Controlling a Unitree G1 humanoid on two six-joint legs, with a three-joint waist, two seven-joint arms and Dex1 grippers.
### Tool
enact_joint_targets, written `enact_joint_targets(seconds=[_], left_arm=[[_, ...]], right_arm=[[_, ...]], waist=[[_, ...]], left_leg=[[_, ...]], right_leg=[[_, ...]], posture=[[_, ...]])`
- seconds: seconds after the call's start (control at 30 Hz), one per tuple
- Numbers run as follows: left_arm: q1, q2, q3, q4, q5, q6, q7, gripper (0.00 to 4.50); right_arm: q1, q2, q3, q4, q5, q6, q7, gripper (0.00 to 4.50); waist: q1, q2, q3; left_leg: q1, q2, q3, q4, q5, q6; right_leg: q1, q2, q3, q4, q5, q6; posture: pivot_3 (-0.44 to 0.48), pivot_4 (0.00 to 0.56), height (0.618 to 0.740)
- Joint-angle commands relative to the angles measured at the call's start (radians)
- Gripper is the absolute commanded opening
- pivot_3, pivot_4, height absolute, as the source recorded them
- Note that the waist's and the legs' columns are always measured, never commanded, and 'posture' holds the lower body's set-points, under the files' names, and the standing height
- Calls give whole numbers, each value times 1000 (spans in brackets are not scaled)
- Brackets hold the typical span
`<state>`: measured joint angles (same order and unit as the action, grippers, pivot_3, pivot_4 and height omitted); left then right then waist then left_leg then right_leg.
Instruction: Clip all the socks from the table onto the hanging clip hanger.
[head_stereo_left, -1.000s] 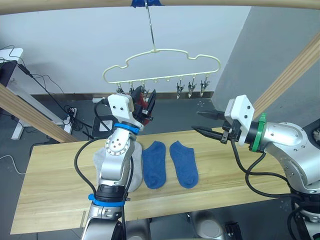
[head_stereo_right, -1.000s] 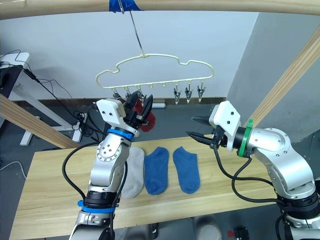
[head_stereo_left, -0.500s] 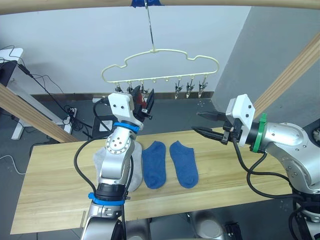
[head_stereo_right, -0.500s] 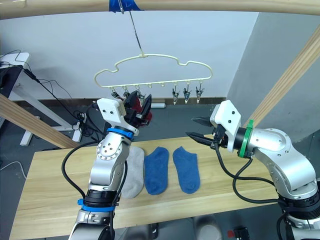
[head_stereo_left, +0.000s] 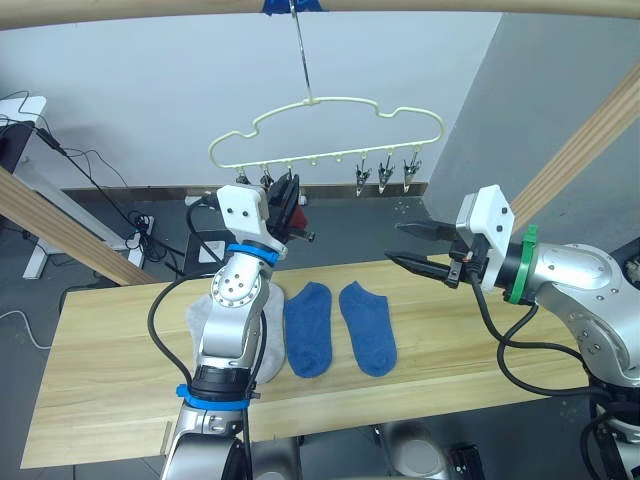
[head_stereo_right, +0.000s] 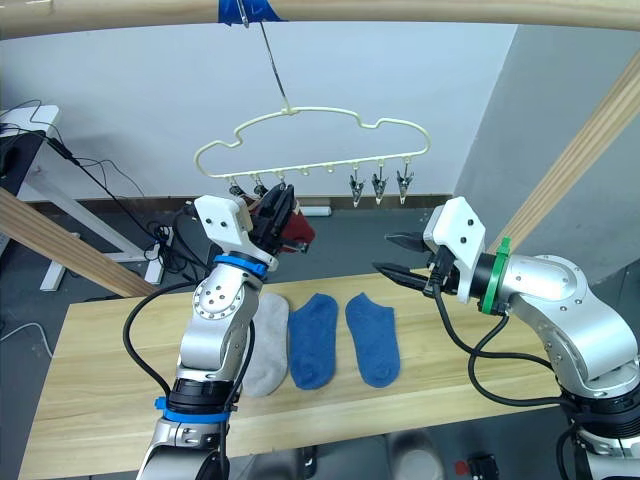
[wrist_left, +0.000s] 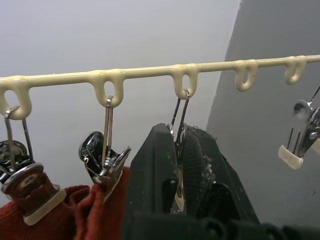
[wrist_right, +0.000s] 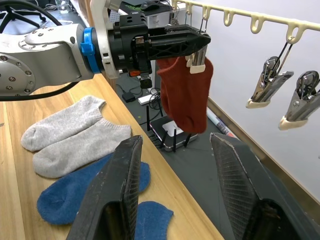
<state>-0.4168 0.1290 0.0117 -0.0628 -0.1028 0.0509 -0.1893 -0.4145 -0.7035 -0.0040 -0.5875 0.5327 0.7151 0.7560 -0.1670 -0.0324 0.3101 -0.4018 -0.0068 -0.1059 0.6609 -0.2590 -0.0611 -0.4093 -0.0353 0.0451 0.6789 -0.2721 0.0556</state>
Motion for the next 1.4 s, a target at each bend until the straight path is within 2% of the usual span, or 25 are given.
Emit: enact_joint_targets(seconds=[0.03, 0.13, 0.27, 0.37, 0.53, 0.67, 0.77, 1.03, 1.27, 1.37, 1.4], left_arm=[[0, 9, 1, -47, -7, 2, -13, 115], [1, 14, 4, -53, -10, 9, -19, 115], [-1, 37, 8, -64, -24, 23, -51, 115], [-2, 46, 8, -71, -31, 31, -63, 115], [2, 61, 15, -102, -38, 60, -80, 115], [5, 66, 17, -112, -44, 76, -85, 115], [9, 68, 14, -118, -48, 86, -89, 115], [21, 71, 15, -131, -51, 96, -103, 115], [27, 73, 36, -145, -84, 135, -114, 115], [29, 84, 37, -152, -98, 145, -129, 115], [30, 91, 39, -155, -109, 150, -141, 115]], right_arm=[[37, -11, 13, -51, -27, 15, -45, 2258], [85, -3, 48, -55, -78, 29, -101, 3119], [251, 110, 197, -58, -243, 26, -312, 4500], [295, 177, 280, -23, -344, -8, -390, 4500], [370, 360, 406, 195, -516, -118, -576, 4500], [376, 434, 417, 288, -563, -169, -605, 4500], [336, 504, 422, 426, -588, -245, -624, 4500], [312, 580, 386, 580, -611, -302, -624, 4500], [351, 588, 358, 617, -626, -218, -618, 4500], [357, 584, 353, 609, -633, -217, -615, 3900], [358, 583, 353, 608, -634, -218, -612, 3574]], waist=[[0, 0, 0], [1, 0, 0], [1, 0, 0], [-2, 0, 0], [-1, -1, -1], [0, 0, 0], [0, 0, 0], [4, 0, 0], [5, 0, -1], [5, 0, -1], [6, 0, -1]], left_leg=[[0, 0, 0, 0, 0, 0], [0, 0, 0, 0, 0, 0], [0, 0, -1, -1, 0, 0], [0, 1, 0, -1, 0, 0], [1, 1, 0, 0, 0, 0], [1, 1, 0, 0, 0, 0], [1, 1, 0, 0, 0, 0], [1, 1, 0, -1, 0, 0], [2, 1, -1, 0, 0, 0], [2, 1, -1, 0, 0, 0], [2, 1, -1, 0, 0, 0]], right_leg=[[0, 0, 0, 0, 0, 0], [0, 0, 0, 0, 0, 0], [0, 0, 0, 0, 0, 0], [0, 1, 0, 1, 0, 0], [0, 1, 1, 0, 0, 2], [0, 2, 2, 0, 0, 3], [0, 2, 2, 0, 1, 1], [0, 1, 2, 0, 1, 1], [1, 1, 1, 1, 1, 1], [1, 1, 1, 1, 1, 1], [1, 1, 1, 1, 1, 1]], posture=[[-340, 281, 739], [-333, 288, 739], [-333, 293, 739], [-324, 298, 739], [-300, 308, 739], [-288, 309, 739], [-279, 307, 739], [-265, 304, 739], [-255, 297, 739], [-255, 297, 739], [-253, 293, 739]])
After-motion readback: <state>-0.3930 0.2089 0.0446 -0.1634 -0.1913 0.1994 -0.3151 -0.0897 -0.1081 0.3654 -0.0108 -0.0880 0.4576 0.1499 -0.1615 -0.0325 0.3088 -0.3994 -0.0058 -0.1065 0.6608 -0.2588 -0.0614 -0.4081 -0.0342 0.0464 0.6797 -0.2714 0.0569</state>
